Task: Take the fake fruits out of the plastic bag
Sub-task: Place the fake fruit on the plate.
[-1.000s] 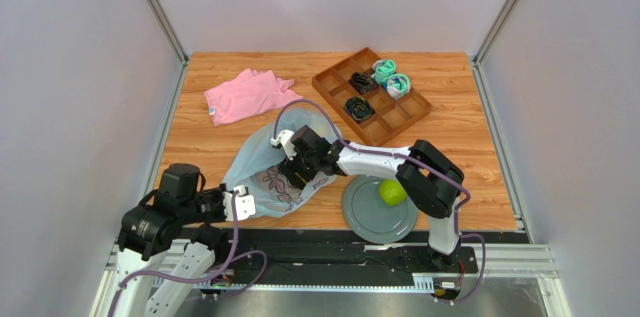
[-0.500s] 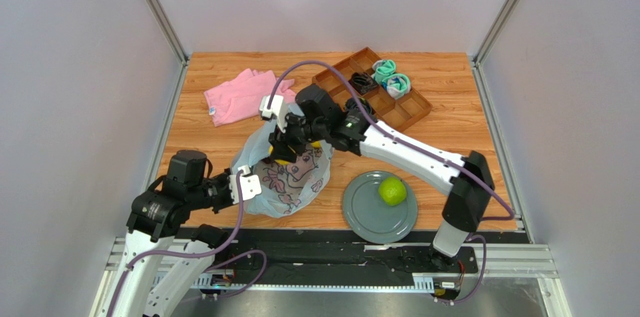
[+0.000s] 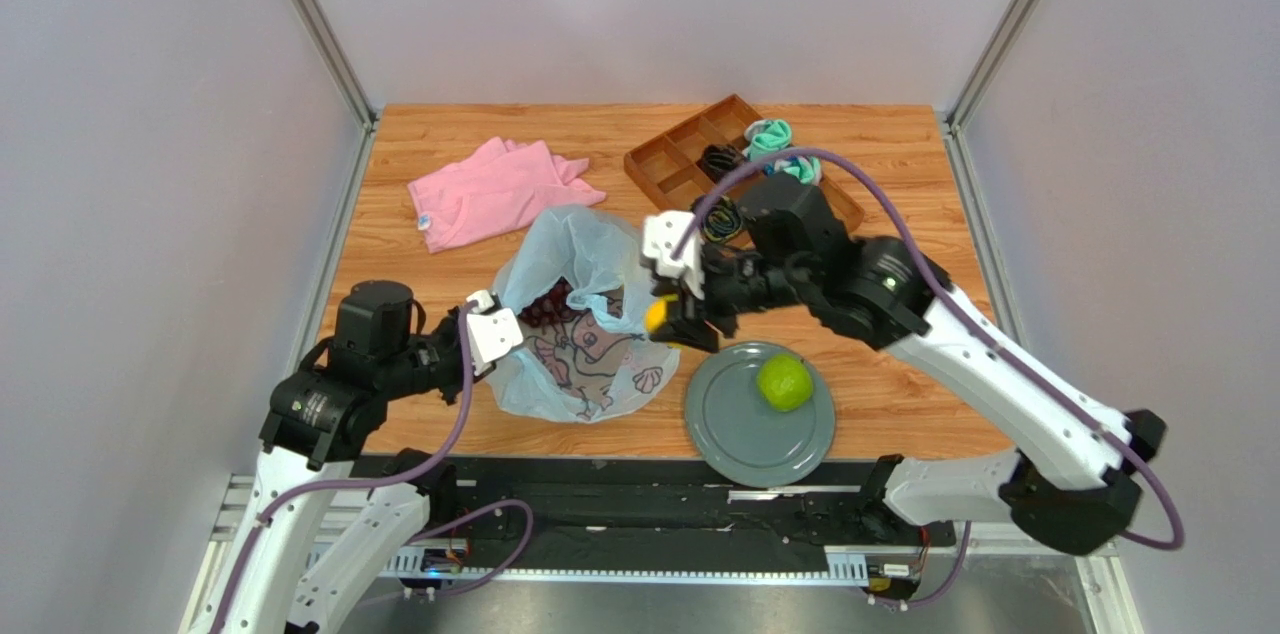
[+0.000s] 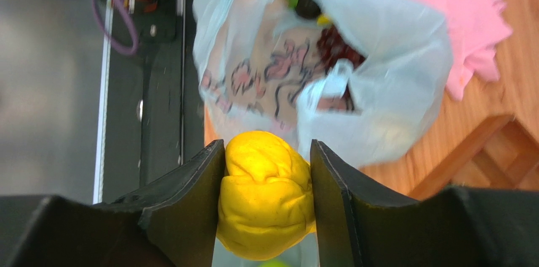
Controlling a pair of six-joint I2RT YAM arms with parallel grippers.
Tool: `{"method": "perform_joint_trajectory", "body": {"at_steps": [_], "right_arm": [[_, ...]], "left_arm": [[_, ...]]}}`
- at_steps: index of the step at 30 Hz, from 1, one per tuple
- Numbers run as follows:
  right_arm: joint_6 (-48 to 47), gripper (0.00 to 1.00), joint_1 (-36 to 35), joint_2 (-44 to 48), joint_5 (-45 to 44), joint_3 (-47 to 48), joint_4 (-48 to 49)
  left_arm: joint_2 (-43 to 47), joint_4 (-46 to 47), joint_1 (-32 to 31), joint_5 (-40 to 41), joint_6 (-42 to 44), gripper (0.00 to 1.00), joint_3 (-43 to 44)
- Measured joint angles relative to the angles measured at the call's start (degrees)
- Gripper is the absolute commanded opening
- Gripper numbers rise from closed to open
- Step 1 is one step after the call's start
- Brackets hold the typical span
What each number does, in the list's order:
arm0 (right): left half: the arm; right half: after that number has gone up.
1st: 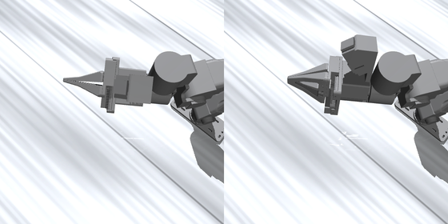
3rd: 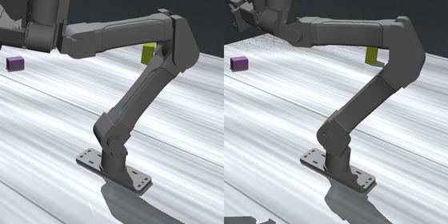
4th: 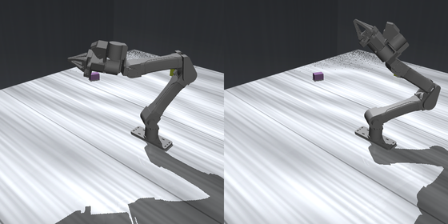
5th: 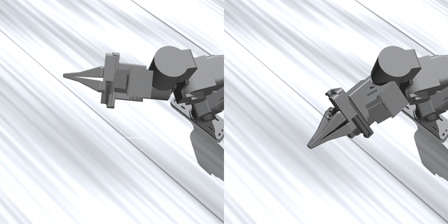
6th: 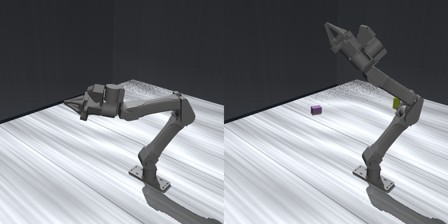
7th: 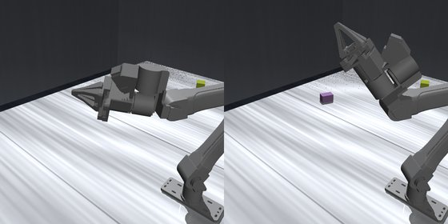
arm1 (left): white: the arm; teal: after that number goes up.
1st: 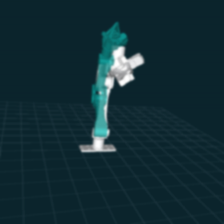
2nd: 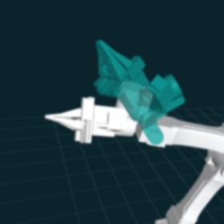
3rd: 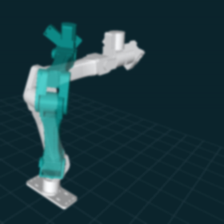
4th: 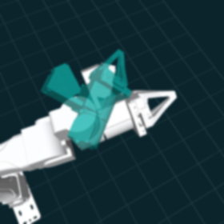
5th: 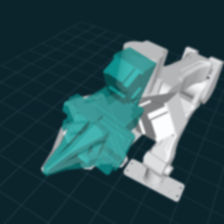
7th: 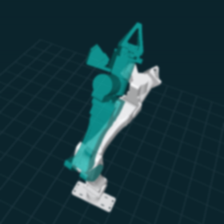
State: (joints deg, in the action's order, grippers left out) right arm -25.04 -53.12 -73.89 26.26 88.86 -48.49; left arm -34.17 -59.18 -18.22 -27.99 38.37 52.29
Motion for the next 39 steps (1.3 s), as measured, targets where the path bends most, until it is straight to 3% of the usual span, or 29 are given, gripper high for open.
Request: {"method": "perform_joint_trajectory", "body": {"at_steps": [7, 13, 17, 22, 31, 32, 36, 39], "right_arm": [[-9.33, 0.35, -0.04, 17.0, -3.76, -24.13, -8.57], [-17.14, 0.35, -0.04, 13.03, -6.82, -36.52, -8.02], [-20.55, 0.35, 0.09, 7.34, -7.34, -36.65, -4.87], [-21.53, 0.4, 0.79, 0.55, -8.72, -36.68, 1.11], [-22.64, 0.78, 2.03, -1.36, -13.68, -39.28, 6.19], [-22.67, 0.93, 2.08, -1.36, -13.9, -39.3, 6.1], [-22.32, 0.95, 2.23, -1.36, -13.49, -37.77, 4.15], [-20.65, 0.89, 2.38, -1.49, -10.16, -30.14, 0.26]], "left_arm": [[1.97, 2.34, 0.52, -1.51, -3.67, 0.0, 0.07], [1.42, 2.08, 4.17, -1.84, -3.8, 0.0, 0.37], [-0.24, 2.45, 7.93, -2.86, -5.62, 0.0, 0.42], [-0.52, 2.45, 8.31, -4.0, -6.67, 0.0, 0.57], [0.44, 2.54, 8.31, -5.49, -7.04, 0.0, 0.68], [0.68, 2.6, 8.31, -5.62, -7.04, 0.0, 0.63], [1.86, 2.95, 8.33, -5.75, -7.06, 0.0, 0.04], [2.56, 2.86, 8.48, -5.7, -7.04, 0.0, -0.26]]}}
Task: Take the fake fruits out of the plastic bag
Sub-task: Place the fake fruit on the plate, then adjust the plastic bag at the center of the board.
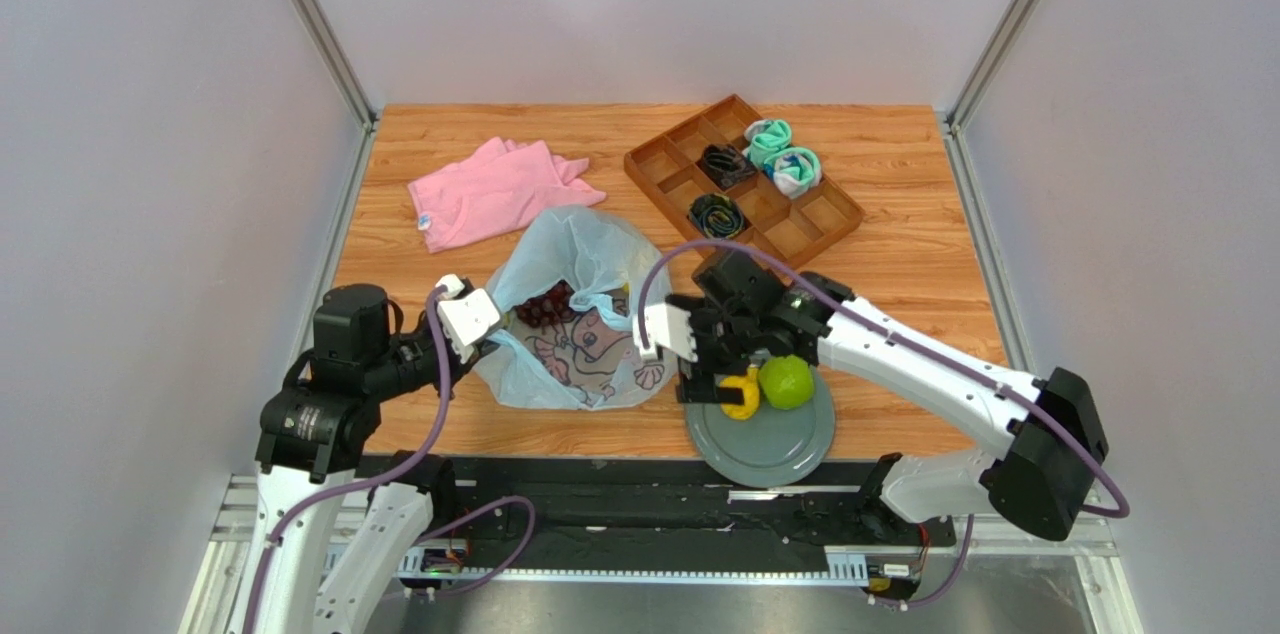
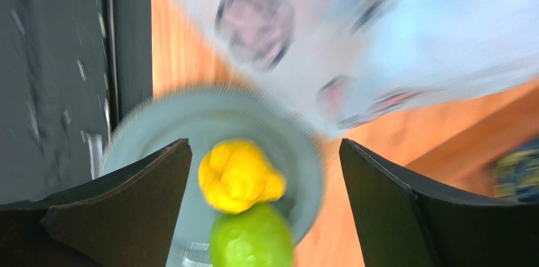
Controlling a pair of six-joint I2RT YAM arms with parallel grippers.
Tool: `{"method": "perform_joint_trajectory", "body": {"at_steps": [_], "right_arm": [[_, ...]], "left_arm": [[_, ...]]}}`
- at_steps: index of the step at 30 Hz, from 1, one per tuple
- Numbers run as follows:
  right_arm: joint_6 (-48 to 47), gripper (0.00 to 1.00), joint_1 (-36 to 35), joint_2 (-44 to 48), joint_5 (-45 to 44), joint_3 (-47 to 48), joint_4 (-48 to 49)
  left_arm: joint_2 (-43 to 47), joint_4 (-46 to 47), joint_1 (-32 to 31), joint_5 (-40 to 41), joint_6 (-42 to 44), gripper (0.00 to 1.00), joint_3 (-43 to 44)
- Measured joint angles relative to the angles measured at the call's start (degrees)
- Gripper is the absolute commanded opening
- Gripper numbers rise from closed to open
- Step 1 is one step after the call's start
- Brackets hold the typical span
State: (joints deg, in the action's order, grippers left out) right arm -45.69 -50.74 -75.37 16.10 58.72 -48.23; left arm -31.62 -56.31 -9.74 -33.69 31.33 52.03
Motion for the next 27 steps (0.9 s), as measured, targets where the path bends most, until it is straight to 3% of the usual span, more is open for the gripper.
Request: {"method": "perform_joint_trajectory", "body": {"at_steps": [1, 5, 8, 13, 19, 25, 27], "right_arm": [[1.09, 0.87, 0.0, 0.0, 1.6, 3.52, 0.09], [8.76, 0.61, -0.13, -1.25, 7.67, 19.45, 5.2], [13.81, 0.49, -0.76, -4.09, 10.45, 25.79, 9.99], [21.24, 0.42, -4.42, -13.38, 11.32, 28.57, 16.63], [29.86, 0.49, -10.21, -28.28, 6.27, 26.75, 22.47], [32.11, 0.72, -16.04, -32.79, 3.5, 26.08, 23.61], [32.63, 0.75, -17.03, -32.59, 0.81, 26.05, 25.49]], "left_arm": [[0.13, 0.0, 0.04, 0.0, 0.13, 0.0, 0.0], [0.24, -1.38, 0.04, 0.37, 2.21, 0.0, 0.02], [0.28, -4.26, 0.04, 1.09, 4.79, 0.0, 0.7], [0.68, -12.0, 0.04, 1.66, 9.16, 0.0, 5.92], [2.21, -18.12, 0.04, 4.24, 14.78, 0.0, 8.55], [5.99, -19.8, 0.04, 8.85, 19.21, 0.0, 5.16], [7.15, -20.24, 0.04, 10.67, 20.2, 0.0, 3.67]]}}
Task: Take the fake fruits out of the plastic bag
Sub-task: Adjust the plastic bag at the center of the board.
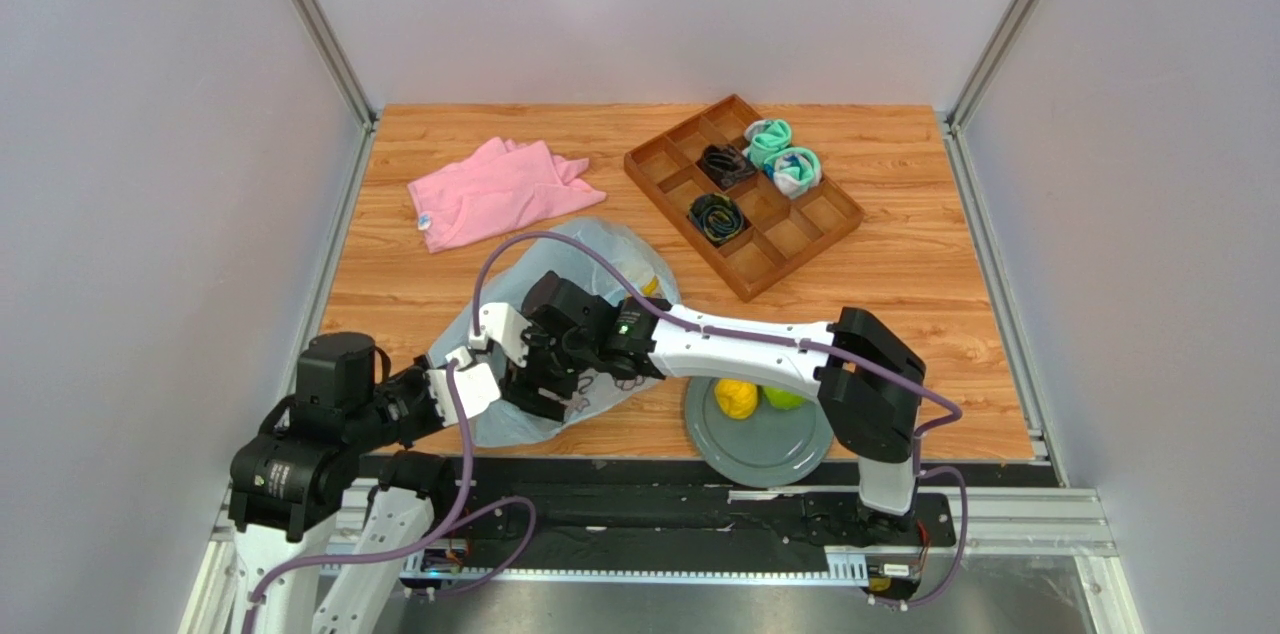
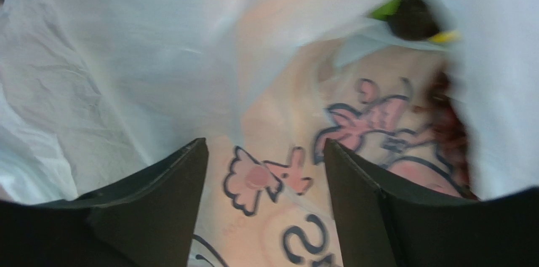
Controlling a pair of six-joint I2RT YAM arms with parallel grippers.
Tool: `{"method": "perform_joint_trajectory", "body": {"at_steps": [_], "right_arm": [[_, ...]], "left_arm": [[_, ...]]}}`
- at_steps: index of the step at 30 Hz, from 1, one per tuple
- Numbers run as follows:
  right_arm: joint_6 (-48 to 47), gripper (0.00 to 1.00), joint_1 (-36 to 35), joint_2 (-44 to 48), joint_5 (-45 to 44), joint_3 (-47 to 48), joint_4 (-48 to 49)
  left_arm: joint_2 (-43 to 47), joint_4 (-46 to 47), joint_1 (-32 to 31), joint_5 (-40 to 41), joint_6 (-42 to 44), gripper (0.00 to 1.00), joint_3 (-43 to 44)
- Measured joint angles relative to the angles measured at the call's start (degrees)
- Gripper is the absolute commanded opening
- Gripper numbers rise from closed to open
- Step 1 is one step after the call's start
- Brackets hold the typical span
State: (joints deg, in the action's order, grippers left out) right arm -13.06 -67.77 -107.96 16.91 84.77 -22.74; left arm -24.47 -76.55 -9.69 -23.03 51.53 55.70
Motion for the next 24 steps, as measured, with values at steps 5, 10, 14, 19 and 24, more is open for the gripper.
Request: {"method": "perform_joint_trajectory", "body": {"at_steps": [5, 10, 14, 19, 24], "right_arm": [[3.98, 0.77, 3.17, 0.15, -8.41, -0.52, 3.43], [9.07, 0.75, 7.41, -0.33, -12.5, -0.61, 4.63], [10.78, 0.71, 7.65, -3.78, -12.96, 1.2, 5.14], [11.56, 0.71, 7.08, -7.67, -12.72, 4.26, 4.98], [11.32, 0.7, 7.04, -7.69, -12.24, 6.45, 5.09]], "left_arm": [[2.8, -0.66, 0.0, 3.43, 1.86, 0.0, -1.01], [3.85, -0.83, 0.02, 6.47, 4.28, 0.0, -0.46], [3.85, -0.92, 0.02, 7.17, 4.85, 0.0, 0.94], [2.43, -1.01, 0.04, 6.27, 3.82, 0.0, 4.72], [-1.51, -0.83, 0.04, 3.93, 1.18, 0.0, 6.62]]}}
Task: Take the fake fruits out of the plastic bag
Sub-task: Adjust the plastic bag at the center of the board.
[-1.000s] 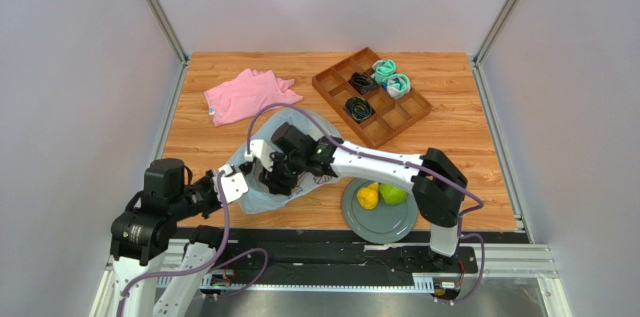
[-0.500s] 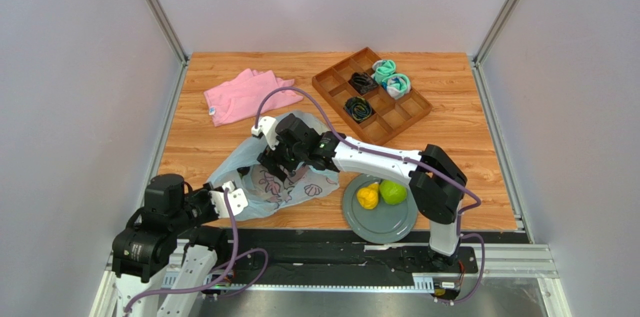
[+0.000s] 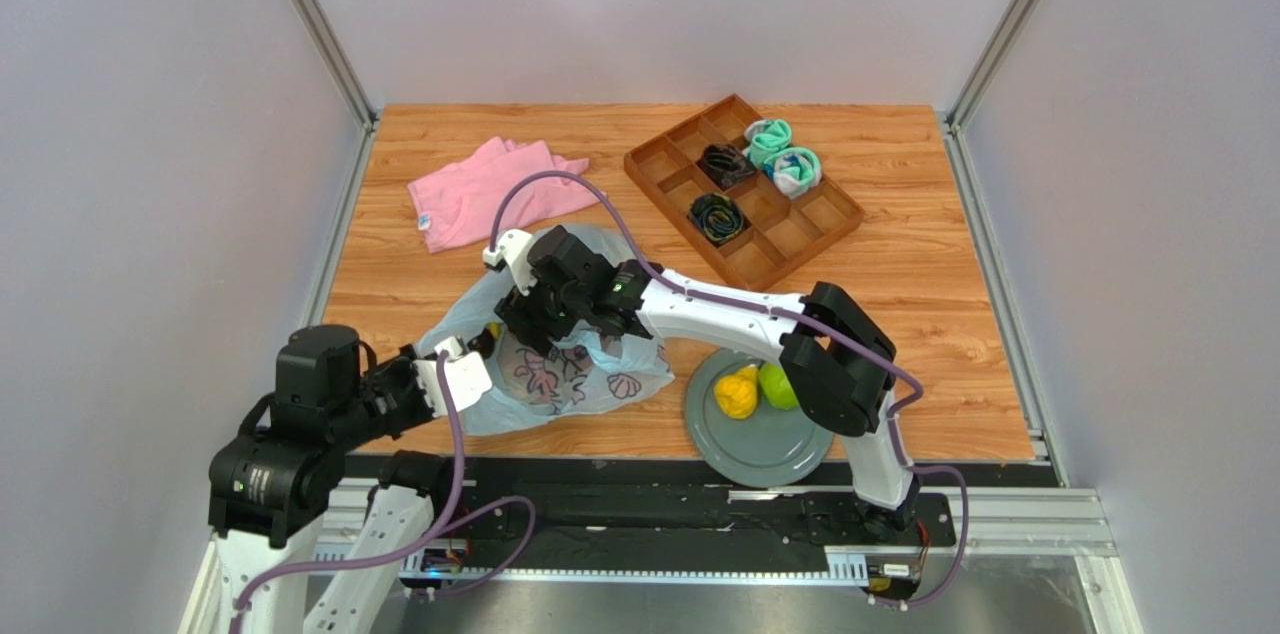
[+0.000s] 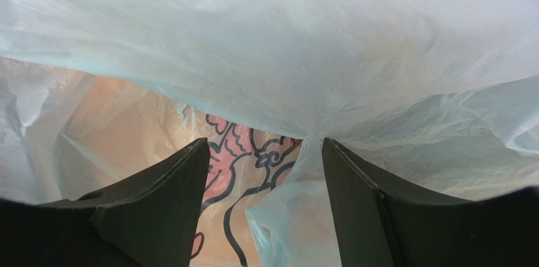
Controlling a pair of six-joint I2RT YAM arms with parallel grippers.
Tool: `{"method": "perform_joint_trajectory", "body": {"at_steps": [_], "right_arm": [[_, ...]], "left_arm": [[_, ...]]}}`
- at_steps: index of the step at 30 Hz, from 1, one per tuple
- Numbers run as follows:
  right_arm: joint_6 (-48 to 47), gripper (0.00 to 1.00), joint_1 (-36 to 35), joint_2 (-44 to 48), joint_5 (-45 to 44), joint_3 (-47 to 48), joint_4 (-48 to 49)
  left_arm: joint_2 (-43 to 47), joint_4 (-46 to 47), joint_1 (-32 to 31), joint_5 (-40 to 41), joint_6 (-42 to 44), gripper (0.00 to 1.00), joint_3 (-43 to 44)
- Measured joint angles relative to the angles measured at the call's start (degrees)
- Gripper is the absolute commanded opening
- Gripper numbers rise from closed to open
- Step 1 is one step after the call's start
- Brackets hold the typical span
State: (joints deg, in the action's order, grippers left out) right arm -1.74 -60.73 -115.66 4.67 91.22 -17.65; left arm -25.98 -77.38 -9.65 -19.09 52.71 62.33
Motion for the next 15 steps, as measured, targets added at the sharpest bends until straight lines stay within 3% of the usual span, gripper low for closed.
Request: {"method": "perform_joint_trajectory", "body": {"at_steps": [9, 15], "right_arm": [[-0.7, 0.7, 0.0, 0.61, 1.07, -0.81, 0.68], [-5.29, 0.72, 1.22, 2.84, -2.71, -5.07, 0.94]], "left_arm": [[-3.37, -0.07, 0.0, -2.32, -3.65, 0.0, 1.46], [-1.7, -0.11, 0.0, -1.9, -3.37, 0.0, 2.69]]}}
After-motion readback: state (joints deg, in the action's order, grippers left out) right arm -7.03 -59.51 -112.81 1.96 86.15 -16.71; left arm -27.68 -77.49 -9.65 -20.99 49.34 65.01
